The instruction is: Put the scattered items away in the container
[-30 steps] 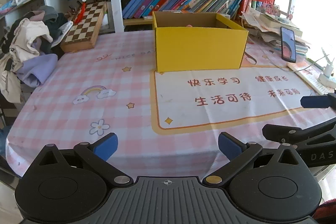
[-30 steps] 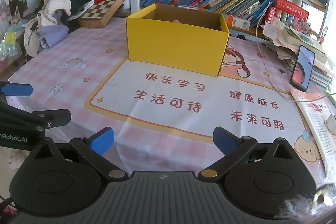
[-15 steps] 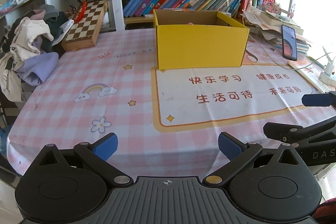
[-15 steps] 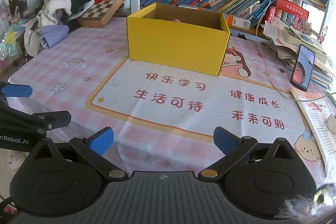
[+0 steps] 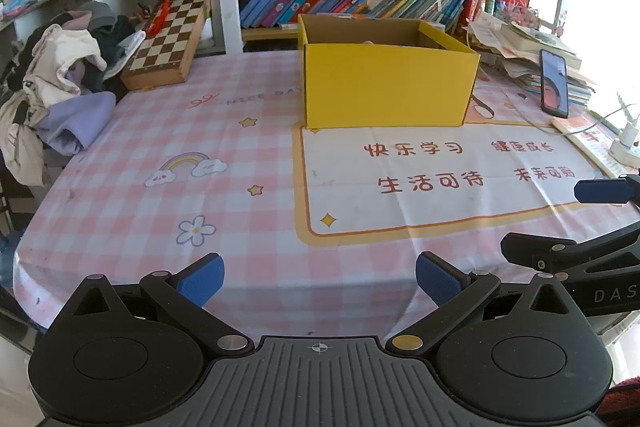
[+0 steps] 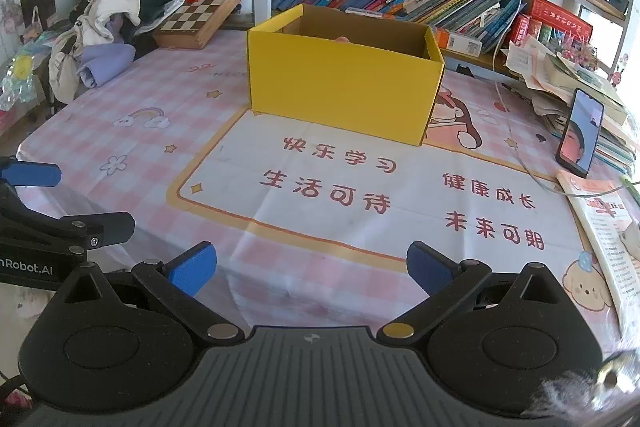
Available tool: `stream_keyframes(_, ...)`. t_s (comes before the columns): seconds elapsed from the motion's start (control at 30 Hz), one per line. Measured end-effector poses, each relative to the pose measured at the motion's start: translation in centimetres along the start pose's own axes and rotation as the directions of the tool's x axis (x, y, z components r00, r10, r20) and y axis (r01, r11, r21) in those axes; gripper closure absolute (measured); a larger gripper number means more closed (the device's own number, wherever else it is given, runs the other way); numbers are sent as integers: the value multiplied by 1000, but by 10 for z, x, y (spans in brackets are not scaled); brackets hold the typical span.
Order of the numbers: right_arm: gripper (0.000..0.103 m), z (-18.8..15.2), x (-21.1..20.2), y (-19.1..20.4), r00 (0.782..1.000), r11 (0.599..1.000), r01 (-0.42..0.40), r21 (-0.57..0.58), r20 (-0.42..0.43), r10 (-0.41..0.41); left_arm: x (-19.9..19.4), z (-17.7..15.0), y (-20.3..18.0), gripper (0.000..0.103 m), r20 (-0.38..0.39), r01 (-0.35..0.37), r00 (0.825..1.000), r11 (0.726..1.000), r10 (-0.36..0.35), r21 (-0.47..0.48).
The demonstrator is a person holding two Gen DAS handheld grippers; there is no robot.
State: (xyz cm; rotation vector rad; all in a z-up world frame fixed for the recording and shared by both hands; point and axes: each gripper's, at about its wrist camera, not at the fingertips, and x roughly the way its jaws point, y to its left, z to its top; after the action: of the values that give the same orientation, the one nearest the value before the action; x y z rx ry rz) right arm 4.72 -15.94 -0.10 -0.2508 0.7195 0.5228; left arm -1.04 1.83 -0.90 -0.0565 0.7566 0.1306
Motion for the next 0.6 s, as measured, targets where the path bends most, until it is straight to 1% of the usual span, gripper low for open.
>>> stream_keyframes(0.6,0,0,2,1,1000,1000,-4,0,-5,4,2,1,0,0,-5,-1,1000,1000,0,-1)
